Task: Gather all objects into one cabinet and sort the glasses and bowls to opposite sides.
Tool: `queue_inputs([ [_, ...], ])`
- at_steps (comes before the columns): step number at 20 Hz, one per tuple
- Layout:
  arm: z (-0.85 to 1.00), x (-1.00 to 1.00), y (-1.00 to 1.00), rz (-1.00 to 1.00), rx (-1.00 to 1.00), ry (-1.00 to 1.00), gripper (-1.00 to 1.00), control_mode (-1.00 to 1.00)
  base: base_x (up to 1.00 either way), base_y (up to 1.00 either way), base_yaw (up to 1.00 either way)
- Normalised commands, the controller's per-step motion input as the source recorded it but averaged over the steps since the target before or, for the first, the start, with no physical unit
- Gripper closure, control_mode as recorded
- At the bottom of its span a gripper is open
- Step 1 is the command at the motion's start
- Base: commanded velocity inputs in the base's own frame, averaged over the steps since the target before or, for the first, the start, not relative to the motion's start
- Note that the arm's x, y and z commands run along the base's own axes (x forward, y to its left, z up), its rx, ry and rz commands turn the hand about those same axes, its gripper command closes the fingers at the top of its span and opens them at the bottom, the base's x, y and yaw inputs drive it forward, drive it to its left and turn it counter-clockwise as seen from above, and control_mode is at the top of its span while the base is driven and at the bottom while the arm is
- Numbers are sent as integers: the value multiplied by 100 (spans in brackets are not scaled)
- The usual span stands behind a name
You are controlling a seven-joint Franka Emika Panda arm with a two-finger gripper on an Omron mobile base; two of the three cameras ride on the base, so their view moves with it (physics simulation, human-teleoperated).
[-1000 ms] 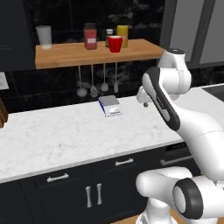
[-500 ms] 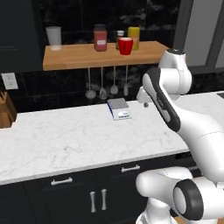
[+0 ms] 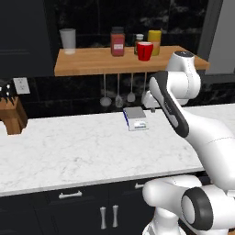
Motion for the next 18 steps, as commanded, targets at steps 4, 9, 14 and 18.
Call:
queue_inputs([
  [4,0,0,0,0,0,0,-100,100,12,-14,9],
  [9,0,0,0,0,0,0,-100,100,2,-3,5],
  [14,11,-6,0,1,1,-10,-100,-100,0,0,0],
  [18,59,-3,0,0,10,-40,-100,-100,0,0,0],
])
